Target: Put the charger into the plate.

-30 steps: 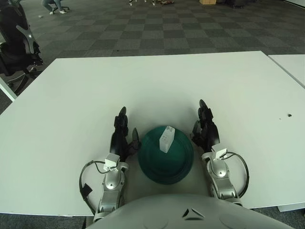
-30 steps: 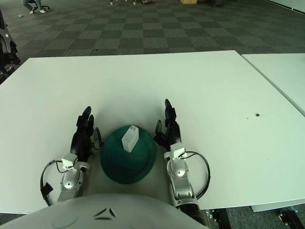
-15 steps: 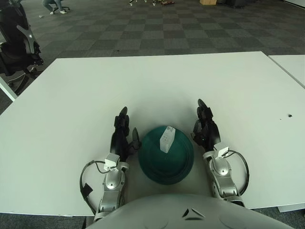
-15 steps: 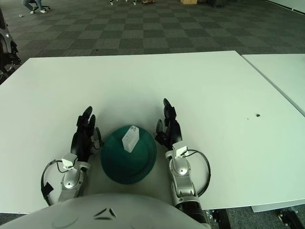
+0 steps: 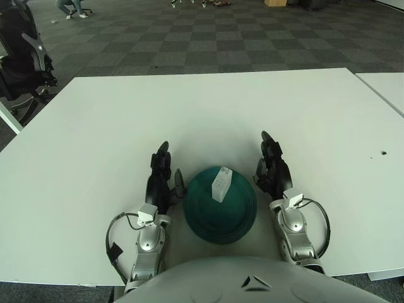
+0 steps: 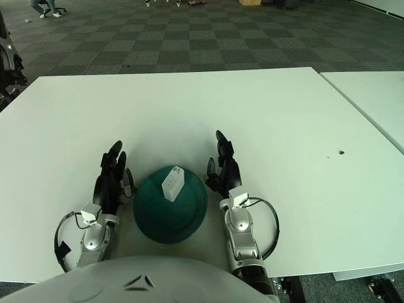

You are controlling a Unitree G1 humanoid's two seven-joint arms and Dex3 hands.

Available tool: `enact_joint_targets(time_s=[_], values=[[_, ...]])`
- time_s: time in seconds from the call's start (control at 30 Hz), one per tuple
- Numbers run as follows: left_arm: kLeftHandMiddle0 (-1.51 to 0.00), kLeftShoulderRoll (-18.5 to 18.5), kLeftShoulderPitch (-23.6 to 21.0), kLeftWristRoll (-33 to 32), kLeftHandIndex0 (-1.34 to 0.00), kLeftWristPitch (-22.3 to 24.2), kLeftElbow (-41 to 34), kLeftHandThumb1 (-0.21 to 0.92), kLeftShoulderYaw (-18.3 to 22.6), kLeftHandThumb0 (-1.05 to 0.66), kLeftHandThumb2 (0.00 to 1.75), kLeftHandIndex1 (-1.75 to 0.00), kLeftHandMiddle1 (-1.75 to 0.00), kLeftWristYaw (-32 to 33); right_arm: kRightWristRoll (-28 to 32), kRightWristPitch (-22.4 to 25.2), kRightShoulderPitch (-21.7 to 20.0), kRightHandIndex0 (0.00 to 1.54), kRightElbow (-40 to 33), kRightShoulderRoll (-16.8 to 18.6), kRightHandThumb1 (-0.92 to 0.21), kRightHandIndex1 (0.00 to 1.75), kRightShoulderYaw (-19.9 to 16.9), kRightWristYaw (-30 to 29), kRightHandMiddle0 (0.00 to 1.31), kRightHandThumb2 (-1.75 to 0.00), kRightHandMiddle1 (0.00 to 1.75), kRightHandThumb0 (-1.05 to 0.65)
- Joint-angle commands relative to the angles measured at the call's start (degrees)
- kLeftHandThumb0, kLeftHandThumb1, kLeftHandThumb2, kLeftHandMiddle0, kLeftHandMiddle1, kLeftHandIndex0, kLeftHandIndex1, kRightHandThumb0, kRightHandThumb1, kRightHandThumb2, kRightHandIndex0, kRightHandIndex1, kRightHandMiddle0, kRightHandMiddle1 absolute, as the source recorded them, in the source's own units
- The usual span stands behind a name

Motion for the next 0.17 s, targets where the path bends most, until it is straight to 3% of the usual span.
enact_joint_targets(time_s=[0.0, 0.13], values=[[-0.21, -0.5, 2.16, -0.79, 0.0, 1.55, 1.64, 0.92, -0.64, -0.85, 0.99, -0.53, 0.0, -0.64, -3.12, 1.23, 3.76, 0.08, 8.64, -3.41, -0.92, 0.01, -1.39, -1.13, 0.0, -0.9, 0.37, -0.95], [-0.2, -0.54, 2.08, -1.09, 0.0, 2.16, 1.63, 0.92, -0.53, -0.87, 0.99, -0.51, 0.0, -0.64, -3.64, 0.79, 3.48, 0.07, 9.13, -3.53, -0.92, 0.0, -1.24, -1.8, 0.0, -0.9, 0.35, -0.96]])
